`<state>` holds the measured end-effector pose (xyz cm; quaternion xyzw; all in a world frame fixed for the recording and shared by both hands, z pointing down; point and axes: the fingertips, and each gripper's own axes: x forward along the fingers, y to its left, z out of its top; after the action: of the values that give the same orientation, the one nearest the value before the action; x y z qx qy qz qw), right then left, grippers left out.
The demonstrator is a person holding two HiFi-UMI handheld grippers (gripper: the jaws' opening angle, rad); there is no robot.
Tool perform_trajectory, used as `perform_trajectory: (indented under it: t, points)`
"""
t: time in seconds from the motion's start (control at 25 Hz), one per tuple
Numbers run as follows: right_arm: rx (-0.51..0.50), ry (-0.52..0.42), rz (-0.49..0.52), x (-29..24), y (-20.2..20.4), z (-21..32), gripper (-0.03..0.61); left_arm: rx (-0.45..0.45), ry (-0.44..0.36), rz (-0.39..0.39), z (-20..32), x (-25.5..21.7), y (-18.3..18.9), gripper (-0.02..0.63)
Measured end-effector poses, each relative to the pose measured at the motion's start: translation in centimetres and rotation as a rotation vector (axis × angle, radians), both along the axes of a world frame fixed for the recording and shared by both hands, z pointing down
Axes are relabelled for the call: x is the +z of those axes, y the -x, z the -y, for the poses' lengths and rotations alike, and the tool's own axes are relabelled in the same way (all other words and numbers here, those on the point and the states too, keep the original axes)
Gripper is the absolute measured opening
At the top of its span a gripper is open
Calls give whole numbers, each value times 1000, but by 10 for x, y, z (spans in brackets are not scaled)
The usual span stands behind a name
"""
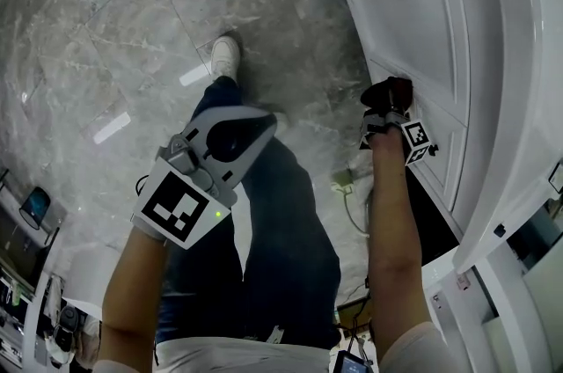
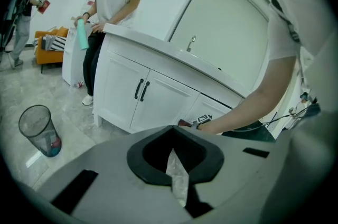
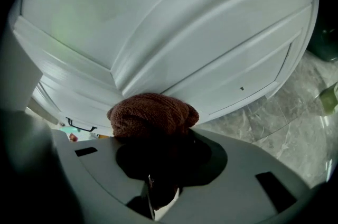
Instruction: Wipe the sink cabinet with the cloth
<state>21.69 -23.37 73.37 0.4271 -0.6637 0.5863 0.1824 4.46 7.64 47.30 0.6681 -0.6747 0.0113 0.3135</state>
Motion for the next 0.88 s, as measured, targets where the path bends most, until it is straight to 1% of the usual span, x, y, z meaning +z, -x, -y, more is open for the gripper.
perform_trajectory:
  t: [0.12,0.24,0.44,0.6,0.68,0.88]
  points:
    - [-35,5,-18,-5,-2,-10,100,-25,16,-25,-14,0,-8,11]
    - [-69,14,-45,-12,-2,-25,100,-13,22,-39,-25,0,-12,11]
    - [-103,-4,-103,-16,-8,-46,100,9,23,-66,-43,3,4,11]
    - [-98,14,-142,-18,-18,-72,100,51,1,-56,-64,-3,19,11]
    - [-88,23,-156,-15,-21,-80,100,53,-5,-63,-72,-1,25,11]
    - [-21,-5,-146,-11,-23,-69,100,49,21,-102,-75,20,23,11]
